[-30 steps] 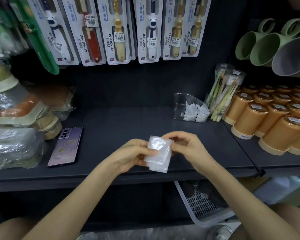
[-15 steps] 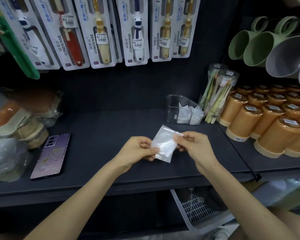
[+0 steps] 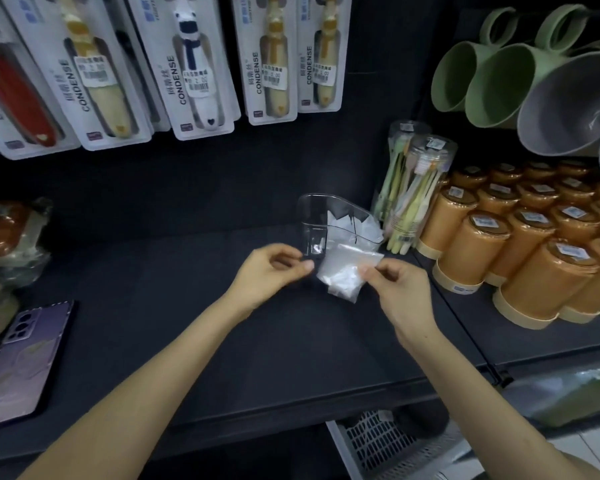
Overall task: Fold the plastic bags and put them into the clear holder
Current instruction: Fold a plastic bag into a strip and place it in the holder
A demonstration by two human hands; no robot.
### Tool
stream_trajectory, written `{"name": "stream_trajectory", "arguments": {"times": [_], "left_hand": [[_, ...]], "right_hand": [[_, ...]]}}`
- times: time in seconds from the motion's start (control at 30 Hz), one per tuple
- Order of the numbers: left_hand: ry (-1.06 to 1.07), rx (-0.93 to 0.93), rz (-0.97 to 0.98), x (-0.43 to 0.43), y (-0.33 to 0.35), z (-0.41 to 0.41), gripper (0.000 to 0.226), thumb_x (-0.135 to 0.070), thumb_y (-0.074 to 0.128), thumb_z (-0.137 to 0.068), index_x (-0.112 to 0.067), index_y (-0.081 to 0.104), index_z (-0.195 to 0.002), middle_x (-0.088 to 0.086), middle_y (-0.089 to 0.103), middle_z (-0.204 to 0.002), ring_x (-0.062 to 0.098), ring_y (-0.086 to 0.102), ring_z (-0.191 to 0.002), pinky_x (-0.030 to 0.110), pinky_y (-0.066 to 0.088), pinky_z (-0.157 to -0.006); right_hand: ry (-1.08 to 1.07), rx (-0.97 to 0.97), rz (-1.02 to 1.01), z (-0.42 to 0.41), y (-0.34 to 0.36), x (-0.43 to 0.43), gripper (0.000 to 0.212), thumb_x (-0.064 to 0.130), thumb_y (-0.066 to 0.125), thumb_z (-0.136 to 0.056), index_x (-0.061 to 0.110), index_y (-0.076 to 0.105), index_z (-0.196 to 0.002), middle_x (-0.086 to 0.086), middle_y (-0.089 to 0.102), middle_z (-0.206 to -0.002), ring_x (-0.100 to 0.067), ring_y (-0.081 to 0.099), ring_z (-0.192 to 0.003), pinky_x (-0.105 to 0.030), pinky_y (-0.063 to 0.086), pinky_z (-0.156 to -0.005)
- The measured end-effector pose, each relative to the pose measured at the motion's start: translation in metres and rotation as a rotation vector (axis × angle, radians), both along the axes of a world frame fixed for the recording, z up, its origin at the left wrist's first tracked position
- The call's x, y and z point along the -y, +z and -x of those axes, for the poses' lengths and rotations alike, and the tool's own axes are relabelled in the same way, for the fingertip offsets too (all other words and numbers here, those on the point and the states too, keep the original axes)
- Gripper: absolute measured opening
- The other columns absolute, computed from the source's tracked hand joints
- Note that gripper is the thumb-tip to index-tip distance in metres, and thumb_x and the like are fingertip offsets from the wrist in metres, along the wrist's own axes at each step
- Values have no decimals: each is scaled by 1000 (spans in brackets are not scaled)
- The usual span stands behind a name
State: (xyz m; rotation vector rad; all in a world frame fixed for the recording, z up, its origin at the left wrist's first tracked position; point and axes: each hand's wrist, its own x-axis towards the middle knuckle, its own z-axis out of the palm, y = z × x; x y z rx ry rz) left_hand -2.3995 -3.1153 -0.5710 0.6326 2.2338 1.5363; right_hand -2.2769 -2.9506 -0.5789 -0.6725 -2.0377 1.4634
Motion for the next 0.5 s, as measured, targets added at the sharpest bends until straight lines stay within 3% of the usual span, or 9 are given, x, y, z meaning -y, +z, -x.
{"name": "stream_trajectory", "arguments": {"times": [0.07, 0.13, 0.2, 0.27, 0.37, 0.5], "left_hand": [[97, -158, 73, -16, 1, 19, 42, -30, 78, -78, -14, 62, -113, 0, 59, -99, 11, 57, -83, 26, 48, -82], [88, -349, 213, -31, 3, 37, 70, -37, 81, -74, -17, 50, -134, 5, 52, -121, 19, 54, -106, 31, 43, -98], [18, -440, 331, -46, 7, 54, 98, -42, 82, -70, -17, 31, -149, 10, 38, -144, 27, 39, -130, 34, 32, -111], [-57, -420, 391, -58, 12, 68, 113, -44, 83, -68, -15, 14, -154, 11, 23, -155, 27, 26, -141, 34, 24, -116], [-156, -301, 399, -69, 11, 83, 121, -39, 85, -67, -14, 4, -154, 9, 15, -160, 24, 20, -146, 33, 22, -118], [-133, -161, 214, -73, 2, 84, 121, -28, 88, -65, -11, 8, -154, 1, 33, -154, 18, 39, -137, 27, 35, -110]], "right_hand": [[-21, 9, -69, 3, 0, -14, 28, 19, 70, -86, 2, 63, -64, -14, 55, -60, -11, 42, -58, -30, 37, -59], [-28, 25, -133, 6, 0, -25, 31, 18, 71, -85, 10, 60, -57, 0, 50, -56, -10, 40, -56, -30, 34, -58], [-38, 39, -183, 8, 1, -33, 35, 16, 72, -84, 19, 57, -53, 9, 48, -57, -6, 40, -55, -27, 33, -59], [-35, 47, -189, 11, 2, -40, 30, 17, 72, -84, 23, 60, -57, 10, 52, -62, -5, 44, -58, -26, 35, -61], [-12, 70, -175, 13, 3, -44, 20, 18, 73, -84, 19, 67, -65, 9, 58, -67, -4, 49, -62, -24, 38, -64], [13, 68, -109, 11, 8, -42, 18, 15, 72, -84, 7, 69, -68, 3, 58, -68, -7, 47, -62, -23, 38, -63]]}}
